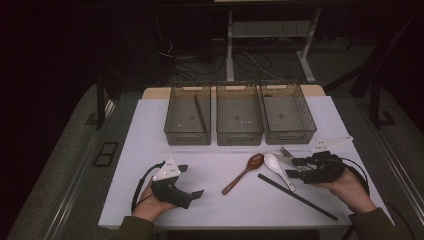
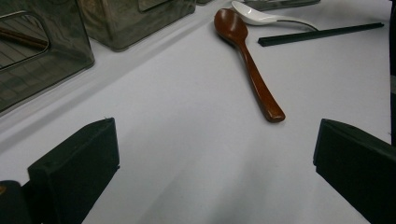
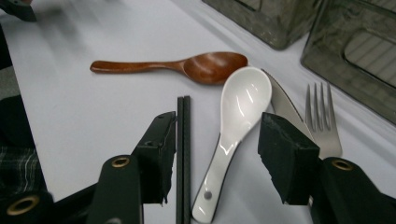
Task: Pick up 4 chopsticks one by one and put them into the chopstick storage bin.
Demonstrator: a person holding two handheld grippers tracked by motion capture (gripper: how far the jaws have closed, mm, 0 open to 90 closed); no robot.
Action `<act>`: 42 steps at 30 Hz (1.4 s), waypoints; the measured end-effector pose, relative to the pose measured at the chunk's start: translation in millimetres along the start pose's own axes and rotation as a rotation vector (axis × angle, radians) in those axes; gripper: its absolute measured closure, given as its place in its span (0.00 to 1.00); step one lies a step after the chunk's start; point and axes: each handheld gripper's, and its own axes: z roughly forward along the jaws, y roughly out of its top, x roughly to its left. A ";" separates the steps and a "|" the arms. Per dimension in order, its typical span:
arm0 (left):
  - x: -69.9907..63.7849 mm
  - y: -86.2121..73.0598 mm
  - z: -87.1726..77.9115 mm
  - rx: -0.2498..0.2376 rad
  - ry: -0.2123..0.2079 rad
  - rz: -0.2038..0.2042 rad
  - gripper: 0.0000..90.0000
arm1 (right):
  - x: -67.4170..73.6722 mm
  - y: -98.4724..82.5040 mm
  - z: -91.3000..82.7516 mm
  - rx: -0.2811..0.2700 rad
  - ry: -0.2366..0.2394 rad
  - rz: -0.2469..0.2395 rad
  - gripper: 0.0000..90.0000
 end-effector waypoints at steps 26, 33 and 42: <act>-0.4 0.0 0.3 0.007 0.001 0.001 0.00 | 13.4 -26.8 -12.2 0.352 -0.044 -0.073 0.67; -0.6 0.1 0.5 0.008 0.001 0.002 0.00 | 19.5 -30.8 -9.5 0.455 -0.050 -0.112 0.78; -0.6 0.1 0.6 0.009 0.001 0.001 0.00 | 19.8 -33.2 -3.2 0.541 -0.036 -0.148 0.87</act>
